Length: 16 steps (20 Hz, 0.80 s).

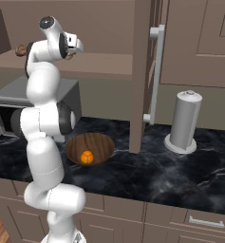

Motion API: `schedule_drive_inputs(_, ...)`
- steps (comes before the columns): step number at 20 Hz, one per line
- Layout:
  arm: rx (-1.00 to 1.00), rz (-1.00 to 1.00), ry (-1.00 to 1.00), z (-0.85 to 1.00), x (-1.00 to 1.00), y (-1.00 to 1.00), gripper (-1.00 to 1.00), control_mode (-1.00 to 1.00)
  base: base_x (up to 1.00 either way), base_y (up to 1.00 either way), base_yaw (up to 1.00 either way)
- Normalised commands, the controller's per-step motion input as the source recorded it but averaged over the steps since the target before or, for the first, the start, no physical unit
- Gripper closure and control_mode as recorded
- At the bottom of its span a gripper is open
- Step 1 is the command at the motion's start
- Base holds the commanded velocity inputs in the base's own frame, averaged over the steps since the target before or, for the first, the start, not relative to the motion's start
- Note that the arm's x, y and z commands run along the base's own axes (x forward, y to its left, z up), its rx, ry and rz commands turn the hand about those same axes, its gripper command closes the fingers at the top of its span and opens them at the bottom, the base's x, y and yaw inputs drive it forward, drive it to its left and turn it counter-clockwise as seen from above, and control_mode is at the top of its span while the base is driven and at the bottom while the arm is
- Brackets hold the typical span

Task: Open the cabinet. Pick the orange and tangerine from the cabinet and place them into the bowl. Then close the cabinet.

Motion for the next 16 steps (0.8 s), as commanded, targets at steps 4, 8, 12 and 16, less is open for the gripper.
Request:
schedule_drive_inputs(4,-0.01,0.0,0.0,-0.03,0.0,0.0,1.0,-1.0,0.0,0.0,0.0)
schedule_drive_inputs(8,-0.02,0.0,0.0,-0.06,0.0,0.0,1.0,-1.0,0.0,0.0,0.0)
schedule_drive_inputs(12,0.0,0.0,-0.09,0.0,-0.13,0.0,1.0,-1.0,0.0,0.0,0.0)
schedule_drive_inputs(16,0.0,0.0,-0.14,0.03,-0.36,0.0,1.0,-1.0,0.0,0.0,0.0)
